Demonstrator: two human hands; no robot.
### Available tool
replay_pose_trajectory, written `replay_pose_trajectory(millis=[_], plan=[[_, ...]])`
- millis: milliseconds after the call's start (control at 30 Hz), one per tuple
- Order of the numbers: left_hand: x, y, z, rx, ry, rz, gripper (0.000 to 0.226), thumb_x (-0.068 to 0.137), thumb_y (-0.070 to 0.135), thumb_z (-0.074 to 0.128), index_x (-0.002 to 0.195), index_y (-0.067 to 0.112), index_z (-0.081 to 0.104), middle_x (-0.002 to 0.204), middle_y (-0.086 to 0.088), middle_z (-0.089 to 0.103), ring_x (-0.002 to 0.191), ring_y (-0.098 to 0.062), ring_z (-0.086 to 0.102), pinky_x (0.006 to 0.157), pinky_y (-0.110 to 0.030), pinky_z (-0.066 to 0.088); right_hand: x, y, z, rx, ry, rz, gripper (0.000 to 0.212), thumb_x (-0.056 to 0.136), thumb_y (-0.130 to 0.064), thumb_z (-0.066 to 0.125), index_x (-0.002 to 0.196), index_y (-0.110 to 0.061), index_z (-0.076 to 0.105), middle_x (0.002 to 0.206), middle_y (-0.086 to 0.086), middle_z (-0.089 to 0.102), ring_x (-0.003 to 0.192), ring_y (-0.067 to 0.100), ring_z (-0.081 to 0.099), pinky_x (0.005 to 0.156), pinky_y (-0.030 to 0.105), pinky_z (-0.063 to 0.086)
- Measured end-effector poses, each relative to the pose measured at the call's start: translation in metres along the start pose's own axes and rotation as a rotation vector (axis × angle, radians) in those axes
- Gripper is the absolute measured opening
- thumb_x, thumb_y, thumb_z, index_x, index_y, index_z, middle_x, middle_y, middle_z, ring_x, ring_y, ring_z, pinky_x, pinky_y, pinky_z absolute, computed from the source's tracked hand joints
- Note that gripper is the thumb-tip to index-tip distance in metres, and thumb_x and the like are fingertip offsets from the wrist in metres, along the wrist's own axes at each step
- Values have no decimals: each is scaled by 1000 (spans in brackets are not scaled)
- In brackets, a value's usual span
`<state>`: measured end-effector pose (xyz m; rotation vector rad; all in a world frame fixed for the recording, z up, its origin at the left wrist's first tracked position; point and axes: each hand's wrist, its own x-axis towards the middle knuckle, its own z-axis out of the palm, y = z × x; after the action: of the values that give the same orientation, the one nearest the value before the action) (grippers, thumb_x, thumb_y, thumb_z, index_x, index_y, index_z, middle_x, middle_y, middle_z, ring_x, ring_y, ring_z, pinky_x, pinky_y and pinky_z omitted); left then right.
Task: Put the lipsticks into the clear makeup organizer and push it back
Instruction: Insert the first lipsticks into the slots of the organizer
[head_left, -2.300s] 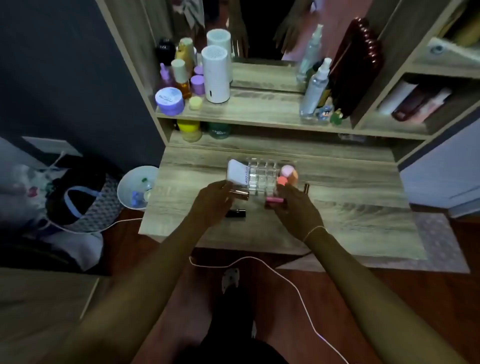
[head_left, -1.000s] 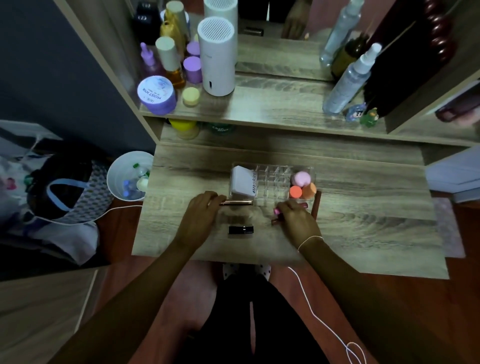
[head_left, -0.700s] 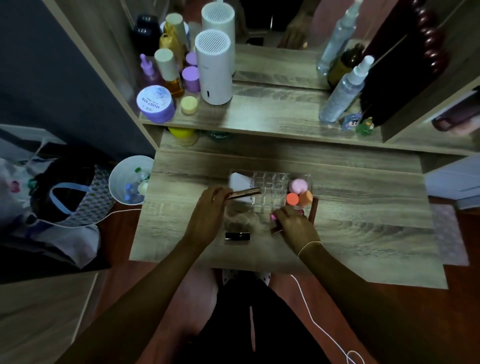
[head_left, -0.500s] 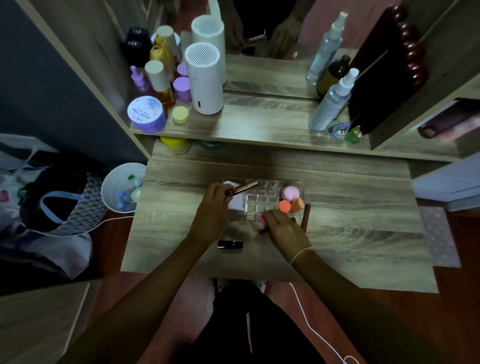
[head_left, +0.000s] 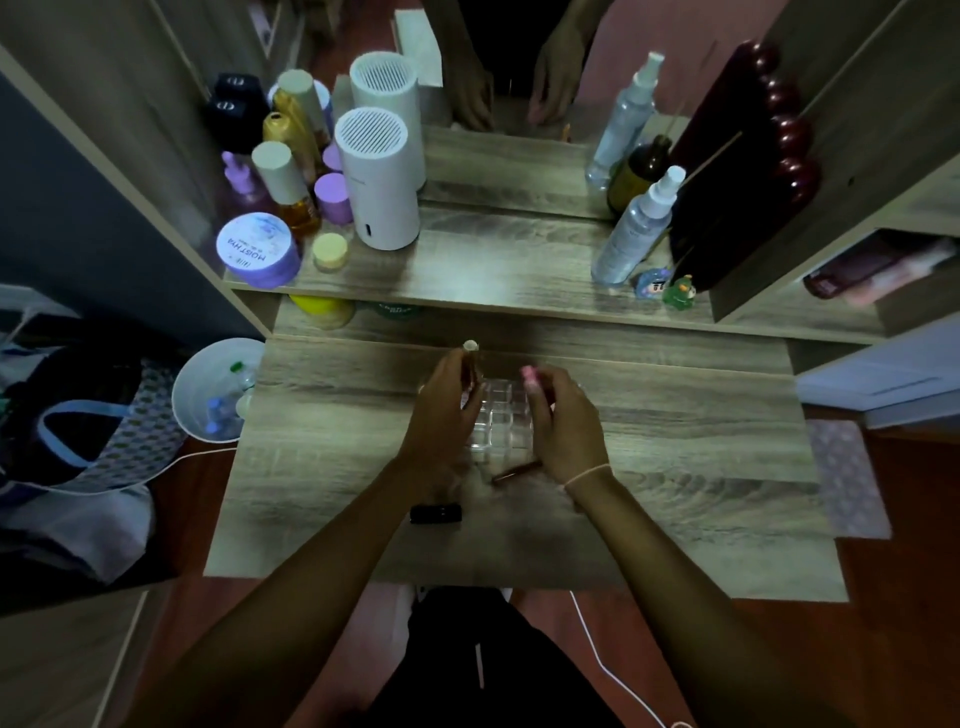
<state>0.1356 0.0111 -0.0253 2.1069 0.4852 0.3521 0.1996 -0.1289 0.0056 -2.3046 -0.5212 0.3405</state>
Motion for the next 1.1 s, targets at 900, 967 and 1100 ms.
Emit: replay_pose_trajectory(millis=[900, 967, 1100], plan=[[15, -17, 8, 537, -170, 5, 34, 84, 12, 65, 117, 12, 58, 122, -12, 55, 114, -29, 46, 93, -39, 37, 47, -2, 18, -395, -226, -83, 11, 82, -17, 68, 91, -11, 68, 98, 13, 67, 92, 30, 63, 78, 39, 54], [15, -17, 7, 539, -169, 9, 35, 84, 12, 65, 118, 12, 58, 122, -12, 55, 114, -29, 46, 92, -40, 37, 45, 1, 19, -411, -225, -102, 13, 81, -17, 69, 93, -13, 68, 100, 11, 66, 93, 29, 62, 78, 37, 52], [16, -16, 6, 541, -165, 4, 38, 82, 14, 67, 118, 12, 57, 121, -12, 55, 112, -29, 46, 91, -39, 36, 42, 5, 20, -435, -210, -126, 15, 81, -17, 68, 95, -13, 67, 101, 11, 65, 94, 30, 62, 76, 35, 50]])
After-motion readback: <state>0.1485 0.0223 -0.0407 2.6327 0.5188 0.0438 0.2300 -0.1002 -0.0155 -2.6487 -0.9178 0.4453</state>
